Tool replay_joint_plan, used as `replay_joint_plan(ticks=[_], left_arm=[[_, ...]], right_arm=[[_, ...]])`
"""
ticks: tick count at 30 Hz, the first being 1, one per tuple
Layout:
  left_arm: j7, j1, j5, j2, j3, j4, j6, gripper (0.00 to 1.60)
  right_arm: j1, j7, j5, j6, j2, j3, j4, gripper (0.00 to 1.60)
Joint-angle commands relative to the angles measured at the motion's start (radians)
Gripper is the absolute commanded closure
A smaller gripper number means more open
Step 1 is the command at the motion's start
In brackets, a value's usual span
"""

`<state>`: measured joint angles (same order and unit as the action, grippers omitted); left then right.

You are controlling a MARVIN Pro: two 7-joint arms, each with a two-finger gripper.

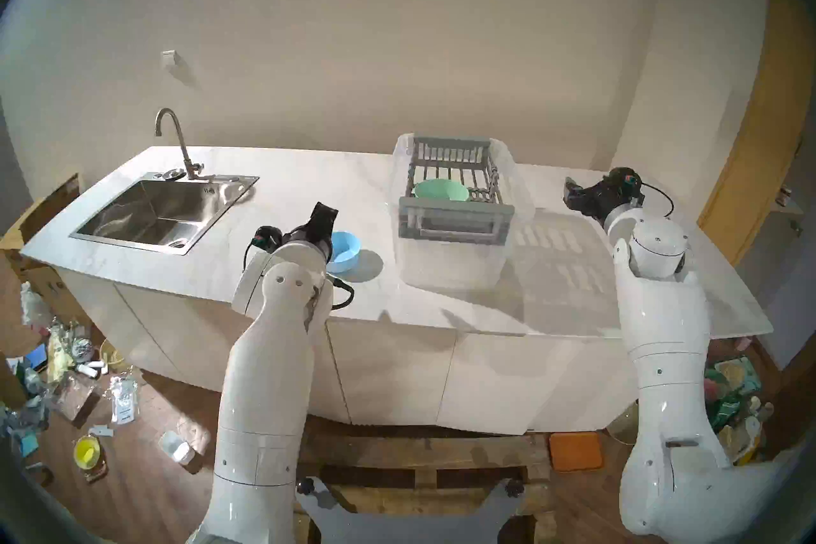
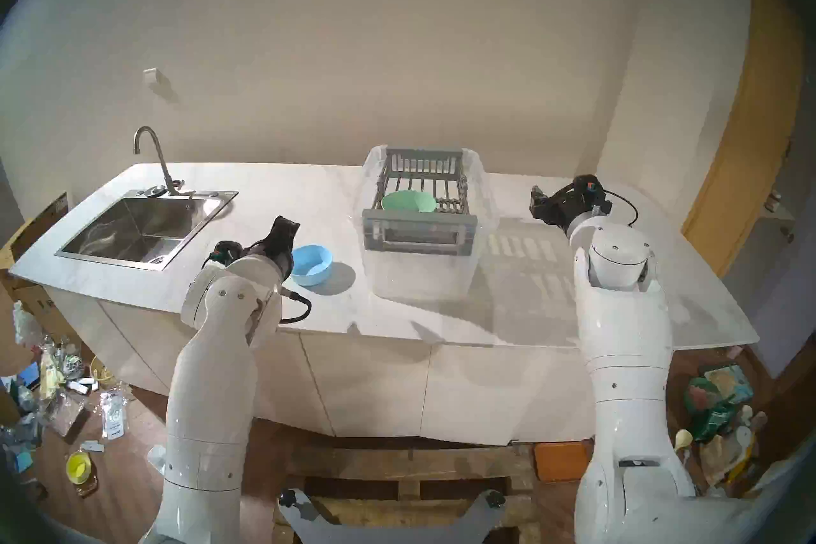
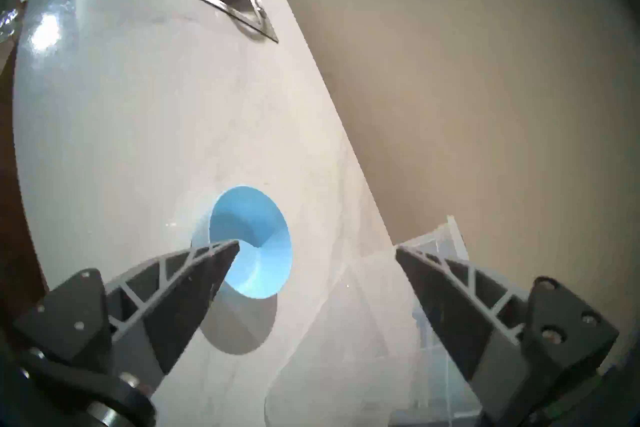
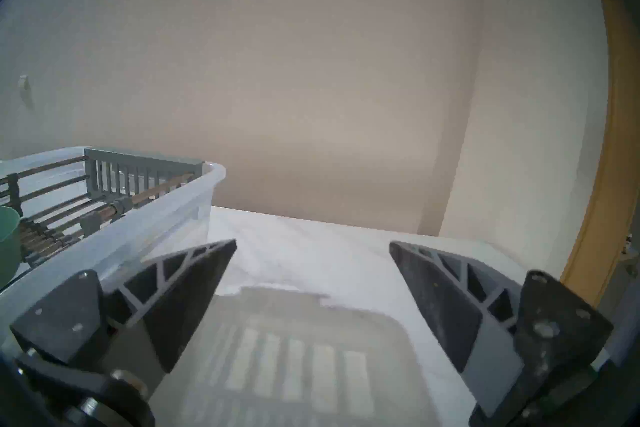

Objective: Place the plate or bowl neatly into the plate slot of the drying rack

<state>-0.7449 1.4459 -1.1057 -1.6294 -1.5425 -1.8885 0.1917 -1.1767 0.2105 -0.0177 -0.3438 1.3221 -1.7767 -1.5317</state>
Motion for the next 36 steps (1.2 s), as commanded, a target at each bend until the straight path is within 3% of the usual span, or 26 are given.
replay_joint_plan(ticks=[1, 12, 27, 36], left_arm=[[0.047, -0.044, -0.036, -0.012, -0.024, 0.046, -0.023, 0.00], [0.074, -0.111, -0.058, -0.004, -0.043, 0.154, -0.038, 0.00], [0.061, -0.107, -0.105, -0.032, -0.063, 0.181, -0.045, 0.00], [0.032, -0.141, -0.151, -0.049, -0.088, 0.218, -0.041, 0.00]], right_arm=[[0.021, 0.000, 0.000, 0.021, -0.004, 0.001, -0.024, 0.00], [0.021, 0.000, 0.000, 0.020, -0.004, 0.001, -0.024, 0.00], [0.021, 0.000, 0.000, 0.021, -0.004, 0.001, -0.024, 0.00], [0.021, 0.000, 0.000, 0.020, -0.004, 0.001, -0.024, 0.00]])
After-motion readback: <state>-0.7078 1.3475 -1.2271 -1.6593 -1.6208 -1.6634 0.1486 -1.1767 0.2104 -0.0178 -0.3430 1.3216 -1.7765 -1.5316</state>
